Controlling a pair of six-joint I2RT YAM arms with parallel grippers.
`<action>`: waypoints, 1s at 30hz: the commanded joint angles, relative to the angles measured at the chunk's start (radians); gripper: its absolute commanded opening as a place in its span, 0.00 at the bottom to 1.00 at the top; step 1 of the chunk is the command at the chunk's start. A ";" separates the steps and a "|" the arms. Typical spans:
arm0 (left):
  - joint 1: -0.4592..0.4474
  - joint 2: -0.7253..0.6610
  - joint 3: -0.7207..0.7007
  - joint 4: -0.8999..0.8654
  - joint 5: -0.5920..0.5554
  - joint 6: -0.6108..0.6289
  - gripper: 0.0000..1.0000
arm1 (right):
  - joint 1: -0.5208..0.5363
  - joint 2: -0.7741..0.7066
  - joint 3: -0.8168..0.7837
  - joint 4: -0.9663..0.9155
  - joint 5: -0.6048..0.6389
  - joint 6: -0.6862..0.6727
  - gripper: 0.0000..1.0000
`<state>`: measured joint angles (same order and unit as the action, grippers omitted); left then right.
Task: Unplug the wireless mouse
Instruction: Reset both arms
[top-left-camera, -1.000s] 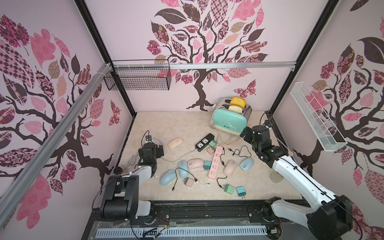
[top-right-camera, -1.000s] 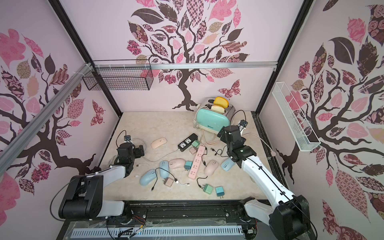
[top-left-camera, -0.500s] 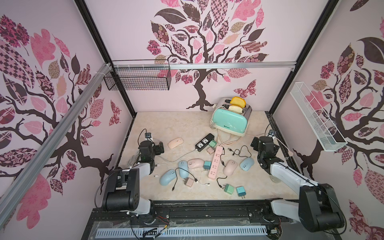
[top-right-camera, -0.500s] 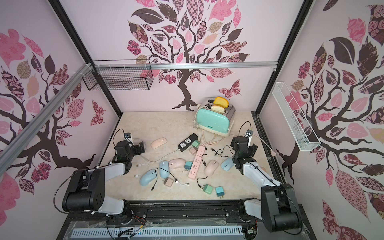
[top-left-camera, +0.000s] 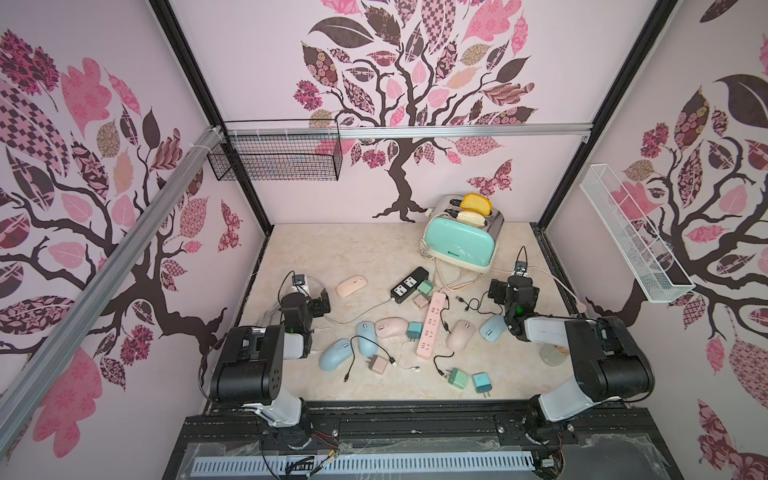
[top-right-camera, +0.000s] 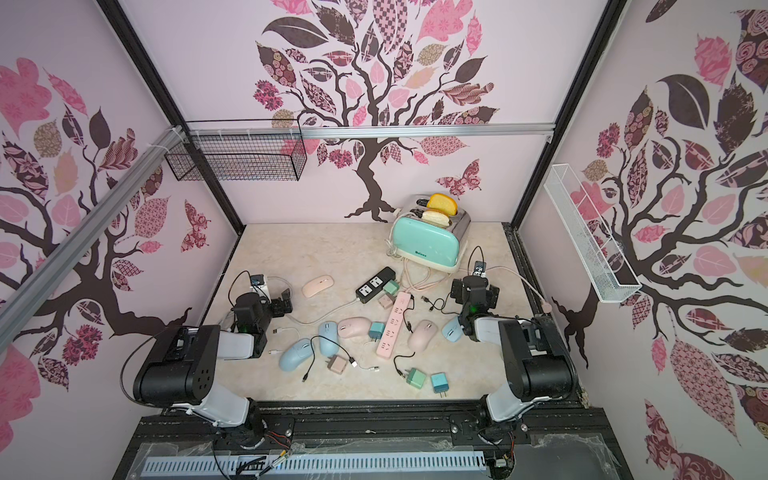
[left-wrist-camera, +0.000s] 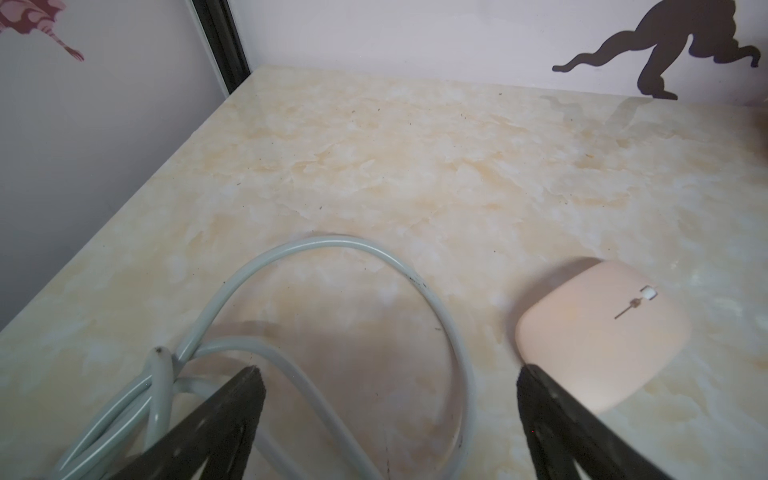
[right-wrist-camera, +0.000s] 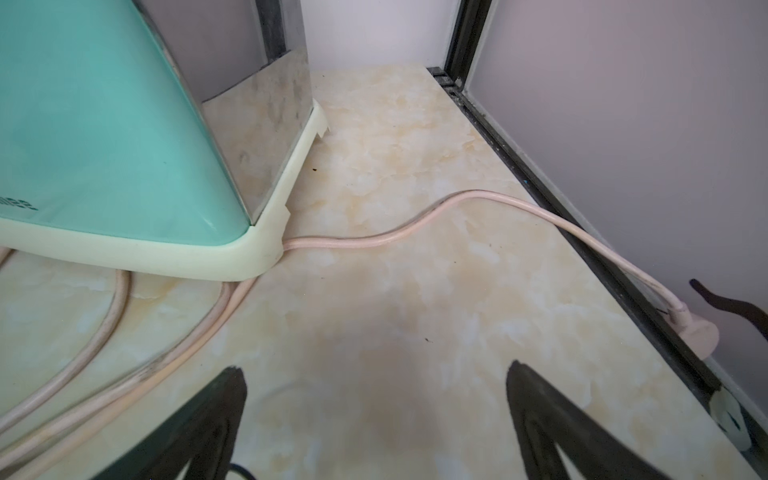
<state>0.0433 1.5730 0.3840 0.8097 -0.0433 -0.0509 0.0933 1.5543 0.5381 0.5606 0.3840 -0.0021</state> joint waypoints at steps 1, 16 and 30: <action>-0.012 -0.015 0.010 0.036 -0.021 0.019 0.98 | -0.007 -0.019 -0.018 0.071 -0.010 -0.010 1.00; -0.039 -0.013 0.002 0.054 -0.128 0.002 0.98 | -0.019 0.017 -0.164 0.380 -0.073 -0.030 1.00; -0.046 -0.015 -0.003 0.063 -0.147 0.008 0.98 | -0.035 -0.005 -0.130 0.277 -0.109 -0.015 1.00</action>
<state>0.0029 1.5696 0.3851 0.8444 -0.1692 -0.0517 0.0612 1.5589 0.3981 0.8429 0.2874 -0.0265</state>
